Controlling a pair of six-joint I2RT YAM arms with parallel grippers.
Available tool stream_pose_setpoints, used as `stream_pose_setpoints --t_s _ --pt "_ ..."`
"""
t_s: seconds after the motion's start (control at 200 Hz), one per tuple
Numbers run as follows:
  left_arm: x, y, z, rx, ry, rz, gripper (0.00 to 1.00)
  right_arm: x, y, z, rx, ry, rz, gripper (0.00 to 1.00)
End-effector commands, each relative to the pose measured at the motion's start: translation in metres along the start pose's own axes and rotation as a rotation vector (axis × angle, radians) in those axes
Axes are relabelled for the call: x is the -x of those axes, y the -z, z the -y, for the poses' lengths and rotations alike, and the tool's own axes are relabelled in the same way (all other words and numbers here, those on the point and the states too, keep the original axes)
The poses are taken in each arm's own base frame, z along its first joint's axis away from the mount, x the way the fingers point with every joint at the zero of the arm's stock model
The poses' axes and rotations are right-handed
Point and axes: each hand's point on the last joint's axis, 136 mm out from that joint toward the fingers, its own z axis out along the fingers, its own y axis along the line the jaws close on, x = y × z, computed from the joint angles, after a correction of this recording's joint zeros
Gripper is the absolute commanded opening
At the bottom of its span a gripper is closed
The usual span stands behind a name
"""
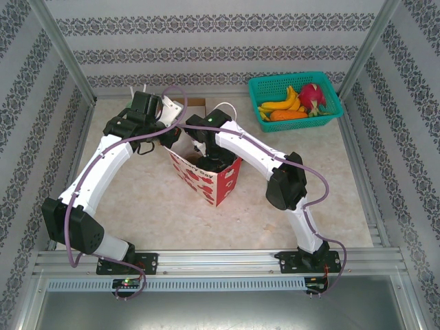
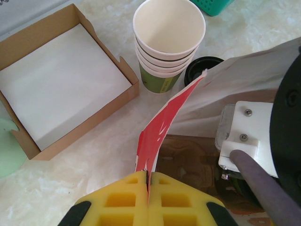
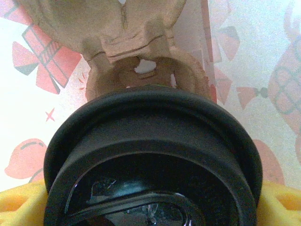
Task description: Pack the takeout coffee
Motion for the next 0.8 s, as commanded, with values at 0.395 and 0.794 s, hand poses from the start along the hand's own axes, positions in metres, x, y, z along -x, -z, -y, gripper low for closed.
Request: stream_pose_setpoints --t_s 0.395,0.794 --pt "0.009 0.008 -0.002 0.019 -0.025 0.04 0.0 0.013 -0.004 0.004 0.009 -0.03 0.069 0.45" --pt "0.008 0.007 -0.001 0.016 -0.025 0.037 0.0 0.014 -0.009 0.003 0.022 -0.032 0.076 0.45"
